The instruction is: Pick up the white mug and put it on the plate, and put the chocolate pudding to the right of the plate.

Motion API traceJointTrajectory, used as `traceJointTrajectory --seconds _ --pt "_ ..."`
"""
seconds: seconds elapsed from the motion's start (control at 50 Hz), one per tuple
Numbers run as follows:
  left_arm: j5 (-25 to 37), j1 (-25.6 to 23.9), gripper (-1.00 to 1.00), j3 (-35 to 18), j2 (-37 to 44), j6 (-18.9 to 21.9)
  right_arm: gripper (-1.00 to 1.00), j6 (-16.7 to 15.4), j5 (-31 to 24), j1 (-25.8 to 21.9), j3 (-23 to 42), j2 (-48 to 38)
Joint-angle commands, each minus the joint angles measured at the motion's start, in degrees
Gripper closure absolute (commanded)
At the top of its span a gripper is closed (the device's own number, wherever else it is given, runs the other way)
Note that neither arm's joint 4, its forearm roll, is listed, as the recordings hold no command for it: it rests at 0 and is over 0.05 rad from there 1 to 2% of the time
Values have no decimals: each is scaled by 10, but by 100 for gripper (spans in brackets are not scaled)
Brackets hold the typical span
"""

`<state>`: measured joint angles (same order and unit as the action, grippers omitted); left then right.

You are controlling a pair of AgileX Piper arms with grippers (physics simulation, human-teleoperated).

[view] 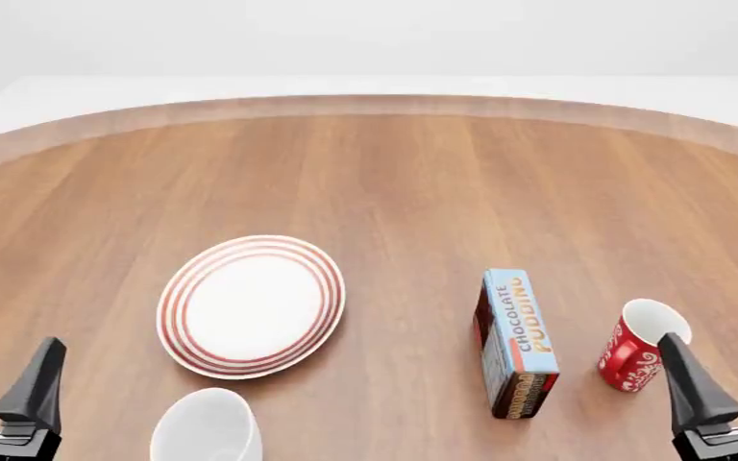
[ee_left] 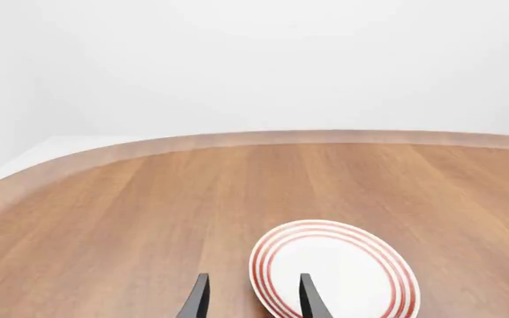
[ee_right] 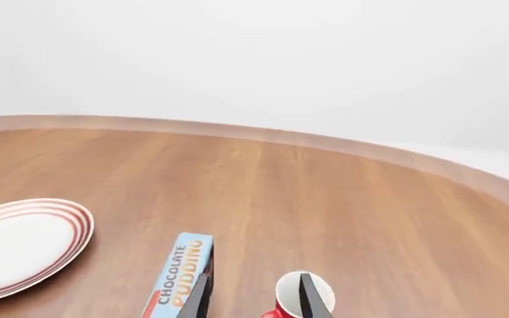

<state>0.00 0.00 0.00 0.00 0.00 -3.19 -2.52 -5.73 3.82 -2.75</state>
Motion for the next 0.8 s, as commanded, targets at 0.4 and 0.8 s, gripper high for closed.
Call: traceJointTrajectory --seconds 0.4,0.8 --pt "0 0 -100 0 0 0 -100 -50 -66 -72 93 -47" --pt "0 0 -100 0 0 0 -100 -61 -107 -97 159 -115"
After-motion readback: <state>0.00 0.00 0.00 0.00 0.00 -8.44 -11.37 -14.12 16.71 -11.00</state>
